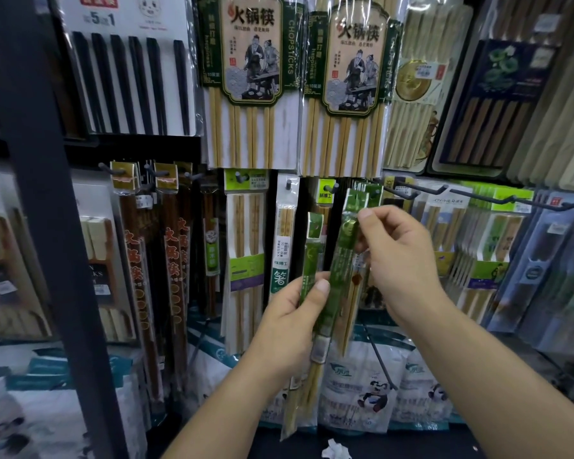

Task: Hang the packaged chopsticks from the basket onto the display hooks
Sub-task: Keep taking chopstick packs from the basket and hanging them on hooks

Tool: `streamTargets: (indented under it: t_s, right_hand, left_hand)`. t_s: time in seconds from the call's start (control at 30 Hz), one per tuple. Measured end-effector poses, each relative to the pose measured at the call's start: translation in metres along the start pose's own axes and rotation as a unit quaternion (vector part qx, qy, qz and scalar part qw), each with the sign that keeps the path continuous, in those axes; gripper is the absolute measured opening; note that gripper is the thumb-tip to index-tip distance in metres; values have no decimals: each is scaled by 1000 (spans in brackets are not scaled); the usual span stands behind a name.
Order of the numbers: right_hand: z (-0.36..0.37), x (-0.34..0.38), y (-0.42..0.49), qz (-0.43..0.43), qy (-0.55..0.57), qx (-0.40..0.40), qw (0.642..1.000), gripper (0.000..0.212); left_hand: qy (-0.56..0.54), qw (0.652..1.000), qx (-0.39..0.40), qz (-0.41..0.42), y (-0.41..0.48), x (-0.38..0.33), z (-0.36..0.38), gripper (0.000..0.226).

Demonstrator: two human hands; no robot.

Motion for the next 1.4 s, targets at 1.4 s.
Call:
streamTargets:
  t_s: [1.4]
  right_hand:
    - [-21, 1, -5, -31, -67, 45, 996, 24]
  left_hand:
    - [176, 979, -31, 93, 4, -7, 20, 15]
Point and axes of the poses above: each hand's wrist, its own y-axis towards the middle knuckle, its own z-axis out of the palm, x = y × z, the point moved 3 cm from there along y, towards the middle knuckle, and after that the axes turned 2 degrees about y, right-handed, at the moved point
